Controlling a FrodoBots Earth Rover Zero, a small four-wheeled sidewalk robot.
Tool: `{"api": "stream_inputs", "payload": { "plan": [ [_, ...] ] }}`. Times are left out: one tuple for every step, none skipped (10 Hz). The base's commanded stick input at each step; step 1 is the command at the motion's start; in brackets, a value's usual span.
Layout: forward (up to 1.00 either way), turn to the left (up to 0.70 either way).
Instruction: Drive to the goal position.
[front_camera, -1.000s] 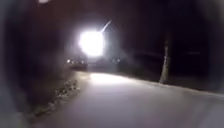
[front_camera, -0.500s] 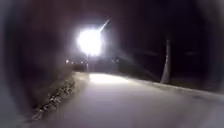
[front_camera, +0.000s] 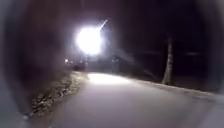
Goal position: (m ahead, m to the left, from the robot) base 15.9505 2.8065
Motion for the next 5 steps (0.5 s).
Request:
{"api": "stream_inputs", "payload": {
  "plan": [
    [0.70,0.00],
    [0.70,0.00],
    [0.70,0.00],
    [0.70,0.00],
    [0.70,0.00]
  ]
}}
